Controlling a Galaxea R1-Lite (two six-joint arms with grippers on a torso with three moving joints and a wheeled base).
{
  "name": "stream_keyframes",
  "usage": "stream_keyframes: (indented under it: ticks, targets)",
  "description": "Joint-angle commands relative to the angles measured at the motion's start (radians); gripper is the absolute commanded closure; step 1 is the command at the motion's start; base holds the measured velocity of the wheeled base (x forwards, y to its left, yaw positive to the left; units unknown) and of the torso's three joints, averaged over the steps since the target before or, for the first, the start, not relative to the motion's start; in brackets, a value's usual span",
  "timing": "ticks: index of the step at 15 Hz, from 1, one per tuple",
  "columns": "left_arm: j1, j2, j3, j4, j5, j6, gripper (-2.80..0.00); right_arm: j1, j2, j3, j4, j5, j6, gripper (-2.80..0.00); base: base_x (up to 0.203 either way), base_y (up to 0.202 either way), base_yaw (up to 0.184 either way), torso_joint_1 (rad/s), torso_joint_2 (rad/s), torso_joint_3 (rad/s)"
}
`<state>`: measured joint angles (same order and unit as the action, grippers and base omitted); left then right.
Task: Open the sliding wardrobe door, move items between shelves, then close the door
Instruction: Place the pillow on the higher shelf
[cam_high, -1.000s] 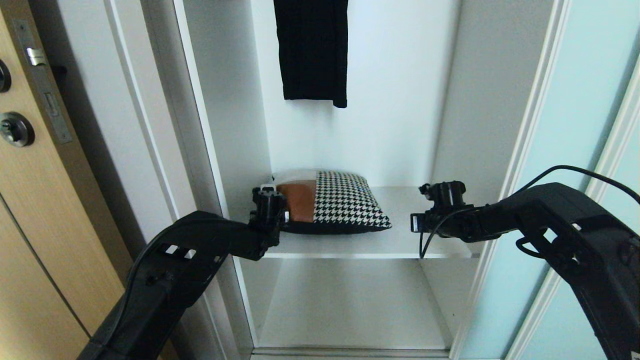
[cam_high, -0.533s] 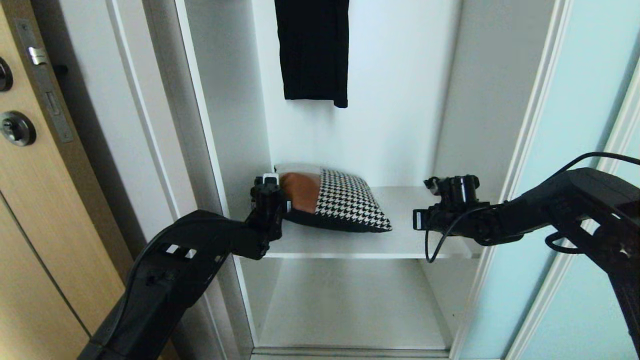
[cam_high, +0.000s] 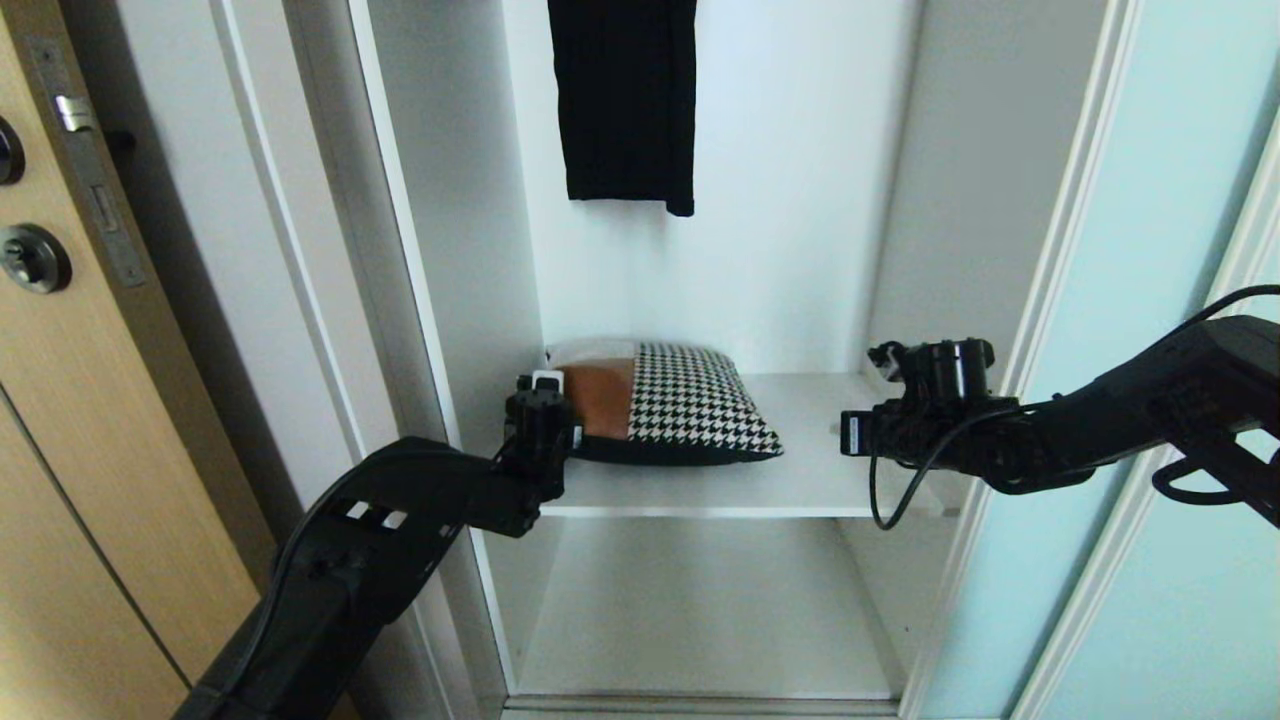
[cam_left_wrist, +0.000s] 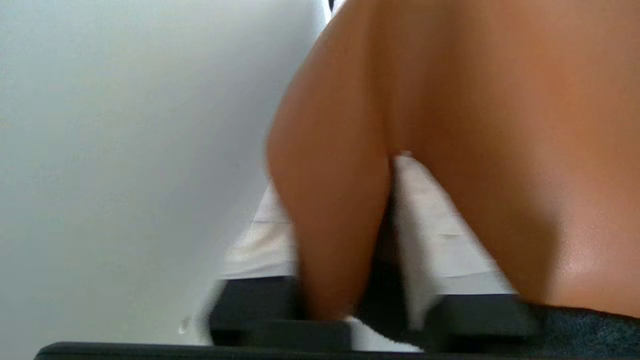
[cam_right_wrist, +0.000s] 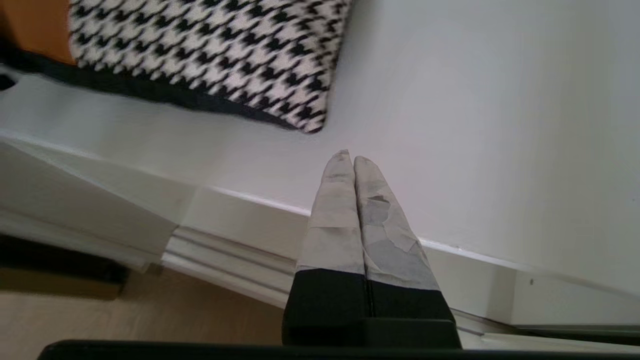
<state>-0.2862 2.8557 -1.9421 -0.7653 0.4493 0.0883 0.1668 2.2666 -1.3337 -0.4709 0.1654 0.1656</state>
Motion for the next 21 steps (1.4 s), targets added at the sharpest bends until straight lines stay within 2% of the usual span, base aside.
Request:
stream_keyframes:
  ticks: [1, 8, 11, 13, 14, 17, 18, 21]
  targets:
    - [-0.001, -0.006, 0.0, -0.014, 0.002, -0.003, -2.8, 0.0, -0.023, 0.018, -0.003, 0.01, 0.0, 0.0, 0.0, 0.0, 0.0, 0.0, 0.0, 0.0]
    - [-0.002, -0.042, 0.002, -0.032, 0.003, -0.013, -2.8, 0.0, -0.044, 0.034, -0.003, 0.031, 0.002, 0.0, 0.0, 0.0, 0.0, 0.0, 0.0, 0.0]
    - [-0.01, -0.049, 0.003, -0.038, 0.032, -0.015, -2.8, -0.001, -0.039, 0.041, -0.005, 0.031, 0.002, 0.0, 0.0, 0.0, 0.0, 0.0, 0.0, 0.0]
    - [-0.016, -0.077, 0.008, -0.085, 0.033, -0.013, -2.8, -0.001, -0.037, 0.055, -0.036, 0.039, -0.001, 0.0, 0.0, 0.0, 0.0, 0.0, 0.0, 0.0]
    - [-0.023, -0.104, 0.026, -0.097, 0.037, -0.014, -2.8, -0.001, -0.043, 0.07, -0.051, 0.044, -0.001, 0.0, 0.0, 0.0, 0.0, 0.0, 0.0, 0.0]
    - [-0.066, -0.279, 0.178, -0.135, 0.052, -0.019, -2.8, 0.0, -0.088, 0.109, -0.079, 0.049, 0.0, 0.0, 0.0, 0.0, 0.0, 0.0, 0.0, 0.0]
    - [-0.082, -0.334, 0.22, -0.141, 0.058, -0.021, 0.0, 0.001, -0.11, 0.116, -0.078, 0.049, 0.0, 0.0, 0.0, 0.0, 0.0, 0.0, 0.0, 0.0]
    - [-0.109, -0.519, 0.391, -0.147, 0.09, -0.023, 0.0, 0.003, -0.206, 0.186, -0.075, 0.048, 0.002, 0.0, 0.0, 0.0, 0.0, 0.0, 0.0, 0.0]
